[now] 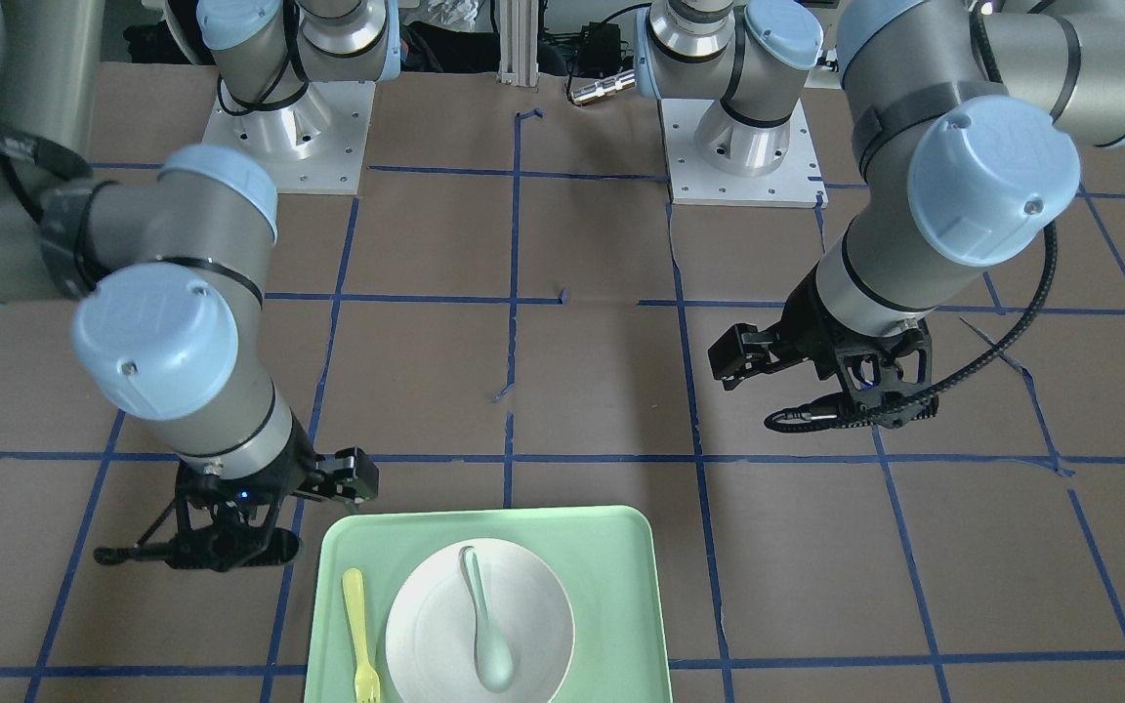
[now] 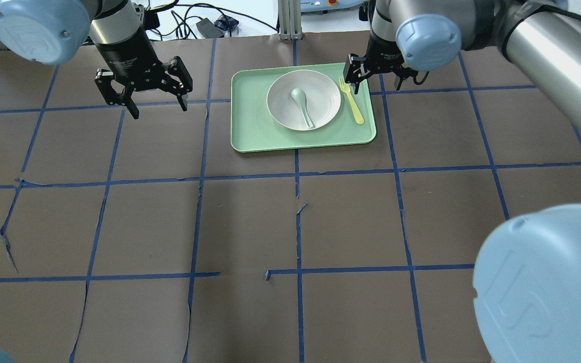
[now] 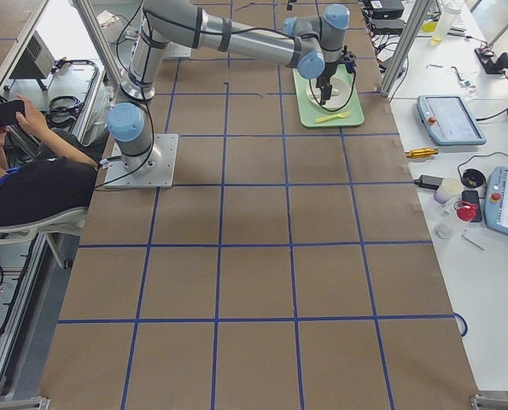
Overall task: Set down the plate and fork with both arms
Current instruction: 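Open the right gripper and raise it above the tray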
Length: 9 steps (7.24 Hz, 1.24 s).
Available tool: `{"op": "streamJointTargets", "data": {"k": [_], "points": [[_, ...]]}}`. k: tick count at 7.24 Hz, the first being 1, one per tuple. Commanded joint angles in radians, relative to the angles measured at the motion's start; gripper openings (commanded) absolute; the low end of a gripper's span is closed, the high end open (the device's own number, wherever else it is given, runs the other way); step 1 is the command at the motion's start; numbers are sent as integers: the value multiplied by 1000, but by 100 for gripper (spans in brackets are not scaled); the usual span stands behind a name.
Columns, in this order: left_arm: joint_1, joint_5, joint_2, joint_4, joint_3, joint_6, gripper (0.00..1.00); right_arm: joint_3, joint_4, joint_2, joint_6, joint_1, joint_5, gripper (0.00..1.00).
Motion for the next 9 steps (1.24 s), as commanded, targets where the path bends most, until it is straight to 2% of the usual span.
{"op": "streamJointTargets", "data": {"k": [1,3,5,7,8,9], "points": [[-27,-1,17,2,-20,-11,100,13,303,-183,2,2,-15,100],[-37,-9,31,6,-46,-15,100,39,310,-221,33,17,-2,100],[-40,-3,32,92,-60,-8,100,66,312,-261,59,20,11,100],[-40,2,38,98,-60,-7,100,79,306,-261,74,57,27,100],[-41,2,66,63,-59,-7,100,92,254,-249,74,60,28,100],[-41,5,107,-36,-57,-9,100,127,179,-250,73,60,26,100]]}}
